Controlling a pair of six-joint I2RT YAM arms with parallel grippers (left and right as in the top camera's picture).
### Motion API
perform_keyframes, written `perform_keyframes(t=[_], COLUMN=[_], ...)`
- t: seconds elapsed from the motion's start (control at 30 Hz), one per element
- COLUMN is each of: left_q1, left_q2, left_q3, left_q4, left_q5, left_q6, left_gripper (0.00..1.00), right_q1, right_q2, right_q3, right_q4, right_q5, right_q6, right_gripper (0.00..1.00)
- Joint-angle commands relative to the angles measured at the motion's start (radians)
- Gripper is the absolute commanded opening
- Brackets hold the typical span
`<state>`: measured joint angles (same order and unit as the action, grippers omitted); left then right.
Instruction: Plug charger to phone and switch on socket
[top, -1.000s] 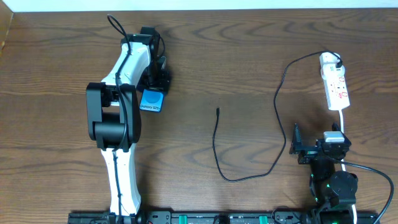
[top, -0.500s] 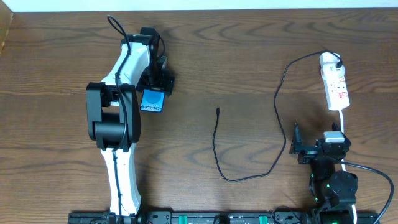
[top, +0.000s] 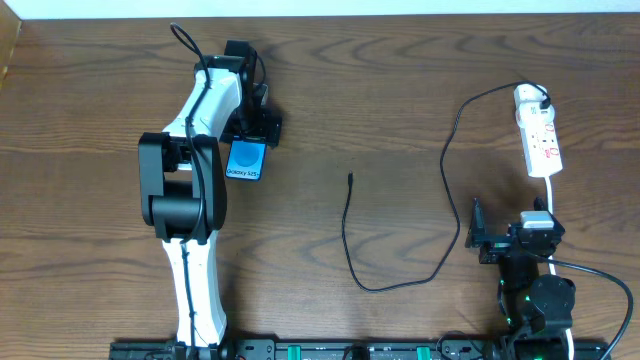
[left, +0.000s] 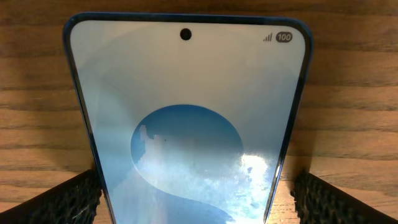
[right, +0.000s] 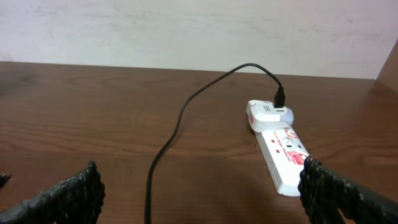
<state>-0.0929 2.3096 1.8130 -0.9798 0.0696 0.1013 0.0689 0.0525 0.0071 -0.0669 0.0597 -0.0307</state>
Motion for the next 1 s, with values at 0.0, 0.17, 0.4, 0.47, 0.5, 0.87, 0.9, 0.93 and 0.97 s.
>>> perform_keyframes(t=[0.0, 0.17, 0.4, 0.47, 0.5, 0.87, 0.9, 0.93, 0.97], left_q1=[0.003, 0.003, 0.003, 0.003, 0.003, 0.003, 0.003, 0.003, 0.003], left_q2=[0.008, 0.008, 0.008, 0.008, 0.008, 0.008, 0.008, 0.008, 0.008], left_q3=[-0.039, -0.042, -0.042, -0.042, -0.042, -0.042, -0.042, -0.042, -0.042], left_q4=[0.001, -0.002, -0.001, 0.001, 0.001, 0.0, 0.001, 0.001, 0.001], left_q5=[0.021, 0.02, 0.02, 0.015, 0.008, -0.006, -0.01, -0.01, -0.01], left_q6=[-0.012, -0.002, 0.019, 0.019, 0.018, 0.038, 0.037, 0.038, 0.038], left_gripper=[0.98, 0.98, 0.98, 0.98, 0.98, 0.99, 0.99, 0.99, 0.99], right_q1=[0.004, 0.004, 0.004, 0.004, 0.004, 0.004, 0.004, 0.004, 0.004], right_q2=[0.001, 0.001, 0.001, 0.001, 0.001, 0.001, 0.001, 0.001, 0.001], right_q3=[-0.002, -0.002, -0.002, -0.002, -0.002, -0.002, -0.002, -0.002, -0.002], right_q4=[-0.004, -0.004, -0.004, -0.004, -0.004, -0.004, -0.004, -0.004, -0.004], right_q5=[0.001, 0.001, 0.001, 0.001, 0.001, 0.001, 0.001, 0.001, 0.001], right_q6=[-0.008, -0.008, -0.008, -0.008, -0.008, -0.008, -0.008, -0.008, -0.008], right_gripper=[0.99, 0.99, 0.99, 0.99, 0.99, 0.99, 0.99, 0.99, 0.99])
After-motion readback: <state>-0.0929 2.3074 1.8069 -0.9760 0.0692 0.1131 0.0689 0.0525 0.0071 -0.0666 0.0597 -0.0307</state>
